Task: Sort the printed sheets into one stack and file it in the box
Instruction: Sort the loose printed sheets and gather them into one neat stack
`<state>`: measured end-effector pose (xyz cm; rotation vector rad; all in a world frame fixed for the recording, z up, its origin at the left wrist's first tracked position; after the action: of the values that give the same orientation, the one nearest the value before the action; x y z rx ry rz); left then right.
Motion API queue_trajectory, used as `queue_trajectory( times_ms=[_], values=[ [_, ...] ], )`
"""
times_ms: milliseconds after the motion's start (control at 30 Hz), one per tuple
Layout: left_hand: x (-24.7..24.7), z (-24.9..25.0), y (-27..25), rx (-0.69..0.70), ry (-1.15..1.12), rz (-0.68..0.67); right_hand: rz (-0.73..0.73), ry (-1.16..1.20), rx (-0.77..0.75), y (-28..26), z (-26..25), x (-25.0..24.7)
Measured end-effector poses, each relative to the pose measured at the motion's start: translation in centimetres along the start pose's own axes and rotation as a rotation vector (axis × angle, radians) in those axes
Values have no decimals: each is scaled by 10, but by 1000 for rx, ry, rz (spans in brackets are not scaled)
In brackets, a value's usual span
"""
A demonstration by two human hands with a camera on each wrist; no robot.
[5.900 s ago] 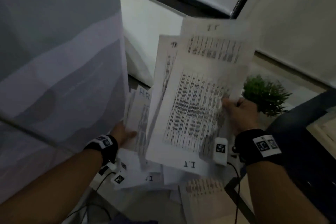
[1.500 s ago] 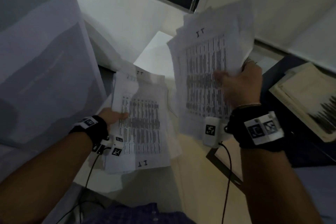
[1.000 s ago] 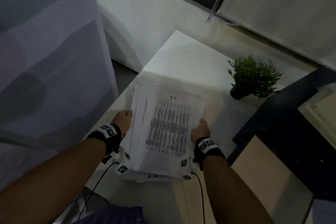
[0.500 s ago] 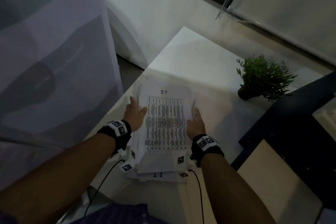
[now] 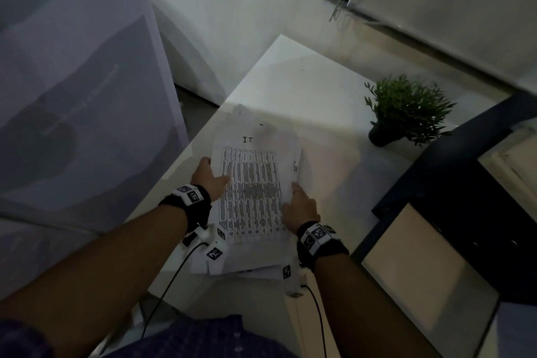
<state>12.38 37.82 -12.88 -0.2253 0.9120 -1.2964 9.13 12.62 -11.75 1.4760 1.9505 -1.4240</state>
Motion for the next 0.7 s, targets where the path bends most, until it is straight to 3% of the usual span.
queue_trajectory(
  times_ms=[100,267,333,467,567,700],
  values=[
    [-16,-2,-9,96,-147,-10,108,221,-34,-8,3,-17],
    [-53,35,-70,318,-431,-171,234,896,-229,-36,-39,-89],
    [-67,62,-99,430,-453,-181,312,898,-369,-54,-62,-123],
    [-84,111,-145,653,-529,-31,498,973,-642,-101,-88,-174],
    [-82,121,-160,725,-617,-8,601,983,-665,-118,-86,-177],
    [-68,126,-171,774,-575,-33,593,1074,-581,-121,-76,-161]
  ],
)
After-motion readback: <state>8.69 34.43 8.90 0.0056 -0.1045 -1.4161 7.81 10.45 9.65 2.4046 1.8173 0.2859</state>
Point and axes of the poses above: each hand's wrist, its own y-axis towards the middle knuckle, its own x-axis out of the palm, z = x × y, the point moved 5 cm from there along y, towards the middle knuckle, and after that the axes turned 7 degrees about -x, right-handed, at the moved point
